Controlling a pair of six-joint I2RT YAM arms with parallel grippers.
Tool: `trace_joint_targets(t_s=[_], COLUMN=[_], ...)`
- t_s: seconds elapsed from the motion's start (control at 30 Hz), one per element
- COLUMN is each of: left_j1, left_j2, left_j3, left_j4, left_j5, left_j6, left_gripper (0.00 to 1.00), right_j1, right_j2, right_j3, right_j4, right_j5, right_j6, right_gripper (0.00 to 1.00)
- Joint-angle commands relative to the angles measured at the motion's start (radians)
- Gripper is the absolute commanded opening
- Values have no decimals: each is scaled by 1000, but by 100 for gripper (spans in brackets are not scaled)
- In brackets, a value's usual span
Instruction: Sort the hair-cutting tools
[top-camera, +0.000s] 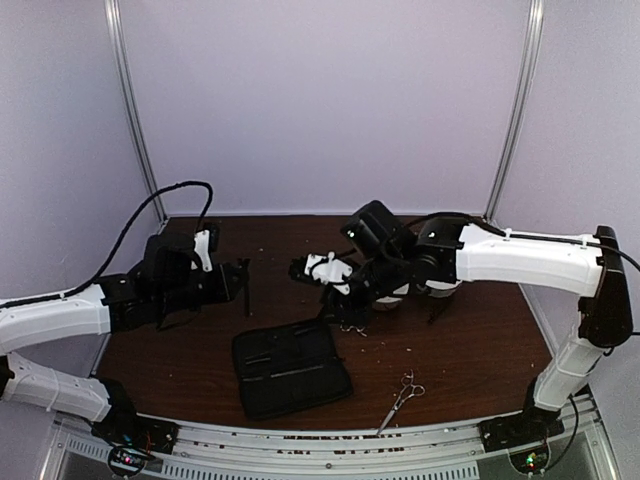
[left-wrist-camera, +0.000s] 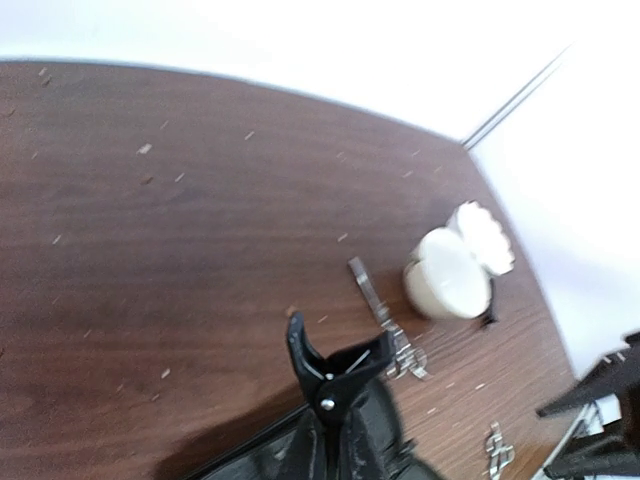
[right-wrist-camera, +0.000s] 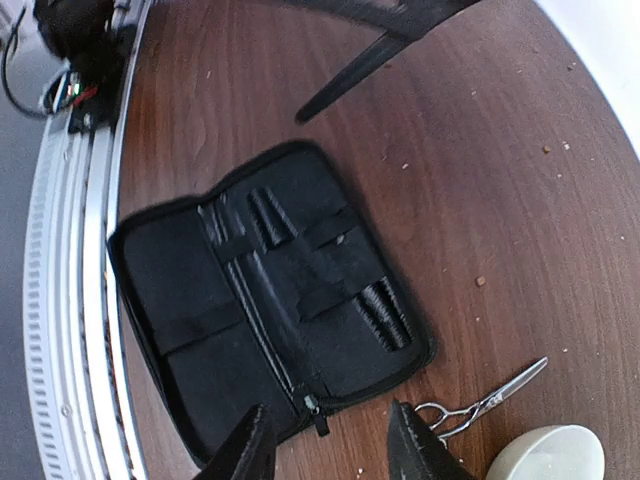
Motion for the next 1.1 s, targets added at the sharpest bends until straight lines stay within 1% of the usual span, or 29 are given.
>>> trace_joint_targets(t_s=[0.0,0.1,0.2,0.27,0.37,0.5,0.6,0.67,0.77,0.93,1.07], left_j1=[-42,-65,-76,-79,-81,-85,-87,-87,-87,-87,-87], left_j2=[-22,-15,-2,9,34,78,104,110,102,84,85], left_j3=[-30,-44,-64,-85,-111,-120,-130,-132,-132,-136,-132], left_j4=[348,492,623,726,856,972,1068,1084,1064,1049,1054], left_j5=[50,99,170,223,293,375,411,426,432,430,467], left_j6=[29,68,97,99,82,71,36,28,31,41,35], left_gripper=[0,0,0,0,0,0,0,0,0,0,0], right_j1=[-47,-49,-51,-50,-53,-55,-56,-66,-95,-148,-168], right_j2=[11,41,44,44,55,53,46,41,16,-41,-109], right_j3=[109,154,153,150,168,164,154,152,128,125,53], right_j4=[89,101,151,188,190,212,223,210,216,117,161], right_j5=[-139,-249,-338,-356,-366,-395,-385,-386,-401,-514,-447], right_j6=[210,258,308,342,350,356,359,348,341,249,227], right_gripper=[41,41,41,41,41,41,41,39,37,36,41])
